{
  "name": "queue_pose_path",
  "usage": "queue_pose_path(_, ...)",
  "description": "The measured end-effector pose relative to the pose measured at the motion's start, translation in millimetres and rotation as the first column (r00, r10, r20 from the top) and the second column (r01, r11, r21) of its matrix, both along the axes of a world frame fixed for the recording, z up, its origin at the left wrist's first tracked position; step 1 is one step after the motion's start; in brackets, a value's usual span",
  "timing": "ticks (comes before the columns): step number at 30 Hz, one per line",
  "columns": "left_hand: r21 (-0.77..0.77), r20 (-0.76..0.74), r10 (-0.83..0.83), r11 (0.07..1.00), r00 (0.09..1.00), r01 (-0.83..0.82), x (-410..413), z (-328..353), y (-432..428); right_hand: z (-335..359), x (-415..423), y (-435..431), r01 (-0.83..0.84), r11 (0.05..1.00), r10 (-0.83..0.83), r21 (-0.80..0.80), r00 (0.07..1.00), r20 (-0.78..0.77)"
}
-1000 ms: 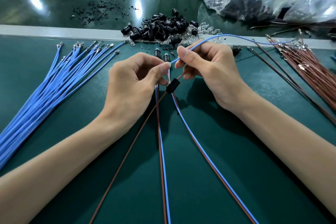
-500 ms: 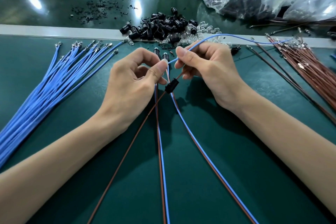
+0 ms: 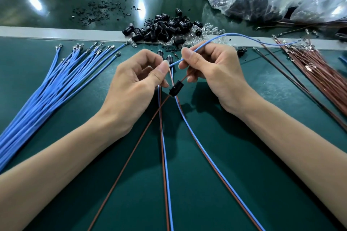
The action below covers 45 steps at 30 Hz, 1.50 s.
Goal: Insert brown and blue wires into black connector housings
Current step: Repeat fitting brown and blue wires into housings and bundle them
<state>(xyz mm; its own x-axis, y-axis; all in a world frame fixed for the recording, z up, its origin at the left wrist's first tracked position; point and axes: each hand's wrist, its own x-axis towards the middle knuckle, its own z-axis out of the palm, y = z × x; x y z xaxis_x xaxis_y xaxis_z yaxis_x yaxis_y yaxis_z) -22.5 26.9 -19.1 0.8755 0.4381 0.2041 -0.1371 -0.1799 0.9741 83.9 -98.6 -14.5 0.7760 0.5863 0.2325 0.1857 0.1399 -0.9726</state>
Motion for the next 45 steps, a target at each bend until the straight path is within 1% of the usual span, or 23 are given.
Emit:
queue_pose_path(2, -0.011, -0.007, 0.021, 1.0, 1.0, -0.021, -0.9, 1.4, -0.6, 0.3, 2.9, -1.1, 0.04, 0.998, -0.036, 0.053, 0.997, -0.067)
queue_pose_path(3, 0.032, -0.017, 0.028, 0.999, 0.999, -0.028, -1.2, 2.1, -2.4, 0.7, 3.7, -1.4, 0.048, 0.997, -0.042, 0.067, 0.996, -0.08)
queue_pose_path(5, 0.2, -0.05, 0.032, 0.98, 0.998, -0.022, -2.2, 2.7, -8.9, 0.4, 3.5, -0.8, 0.041, 0.997, -0.037, 0.07, 0.998, -0.059)
queue_pose_path(7, 0.359, -0.089, 0.047, 0.933, 0.995, -0.012, -3.1, 2.7, -15.0, 0.2, 2.8, -0.5, 0.044, 0.996, -0.04, 0.073, 0.998, -0.047)
queue_pose_path(9, 0.435, -0.092, 0.051, 0.9, 0.994, -0.006, -3.1, 2.3, -16.6, 0.4, 2.7, -0.5, 0.049, 0.996, -0.046, 0.076, 0.998, -0.041)
queue_pose_path(11, 0.414, -0.086, 0.057, 0.91, 0.995, -0.016, -1.8, 0.8, -14.6, 0.6, 2.2, -0.5, 0.046, 0.996, -0.043, 0.076, 0.998, -0.036)
queue_pose_path(17, 0.228, -0.047, 0.131, 0.967, 0.99, -0.117, -0.7, -3.2, -7.0, 0.1, 0.8, -0.4, 0.062, 0.997, -0.062, 0.047, 0.998, 0.015)
queue_pose_path(20, 0.189, -0.029, 0.131, 0.974, 0.991, -0.124, -0.1, -2.6, -5.6, 0.2, 0.4, 0.3, 0.064, 0.997, -0.065, 0.05, 0.998, 0.024)
queue_pose_path(25, 0.173, -0.008, 0.105, 0.98, 0.994, -0.102, -0.2, -2.0, -6.4, -0.7, 0.5, 0.8, 0.073, 0.996, -0.076, 0.044, 0.996, 0.054)
queue_pose_path(37, 0.184, 0.005, 0.099, 0.978, 0.995, -0.098, -0.6, -3.7, -6.4, -0.4, -0.3, 0.6, 0.111, 0.993, -0.115, 0.051, 0.988, 0.104)
queue_pose_path(42, 0.192, 0.007, 0.098, 0.976, 0.995, -0.098, -0.5, -3.8, -6.4, -1.4, -0.3, 1.5, 0.084, 0.996, -0.089, 0.036, 0.982, 0.165)
queue_pose_path(45, 0.188, 0.005, 0.104, 0.977, 0.995, -0.103, -0.5, -3.7, -6.6, -2.2, 0.3, 1.2, 0.04, 0.998, -0.048, 0.047, 0.985, 0.168)
